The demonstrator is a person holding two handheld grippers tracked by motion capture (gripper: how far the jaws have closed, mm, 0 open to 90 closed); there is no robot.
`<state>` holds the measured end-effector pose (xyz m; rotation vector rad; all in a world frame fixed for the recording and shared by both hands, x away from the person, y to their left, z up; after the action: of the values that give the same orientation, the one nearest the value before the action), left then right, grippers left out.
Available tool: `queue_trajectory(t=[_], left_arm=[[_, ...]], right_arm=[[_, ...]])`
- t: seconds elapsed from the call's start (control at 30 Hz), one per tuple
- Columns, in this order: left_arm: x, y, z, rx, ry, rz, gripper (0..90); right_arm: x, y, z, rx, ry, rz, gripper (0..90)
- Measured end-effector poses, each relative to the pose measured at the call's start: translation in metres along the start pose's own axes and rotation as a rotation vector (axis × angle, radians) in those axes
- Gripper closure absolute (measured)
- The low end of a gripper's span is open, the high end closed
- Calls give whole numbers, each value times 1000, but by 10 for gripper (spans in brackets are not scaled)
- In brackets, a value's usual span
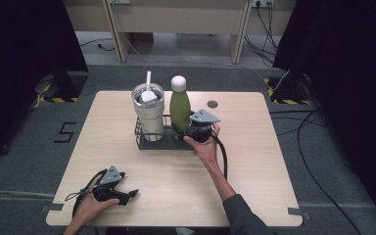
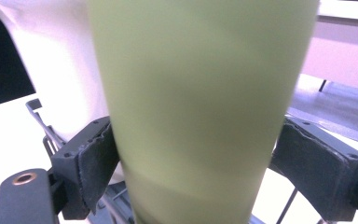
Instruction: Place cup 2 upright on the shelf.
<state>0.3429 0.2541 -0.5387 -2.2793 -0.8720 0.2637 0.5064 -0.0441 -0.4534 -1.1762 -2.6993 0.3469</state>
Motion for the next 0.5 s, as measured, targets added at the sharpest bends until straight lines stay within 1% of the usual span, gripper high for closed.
queue_trajectory(t=[0.03, 0.3, 0.5], left_arm=[[0, 0, 0, 0, 0, 0, 138], [0, 0, 0, 0, 0, 0, 138], [0, 0, 0, 0, 0, 0, 138]], right_arm=[[0, -2, 0, -3, -6, -1, 149], [-1, -17, -4, -19, 11, -5, 149], [0, -25, -6, -26, -3, -4, 149]])
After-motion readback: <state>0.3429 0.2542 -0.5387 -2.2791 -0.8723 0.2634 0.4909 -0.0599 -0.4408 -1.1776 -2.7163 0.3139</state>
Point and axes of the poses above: each handheld gripper's, and its own axes: y roughly forward along the jaws, z roughly out of its underside, x roughly to its left, the point moved 2 cm from there along y, roughly forward along the jaws, and after that the axes turned 5 degrees about y, right-handed, at the moved point
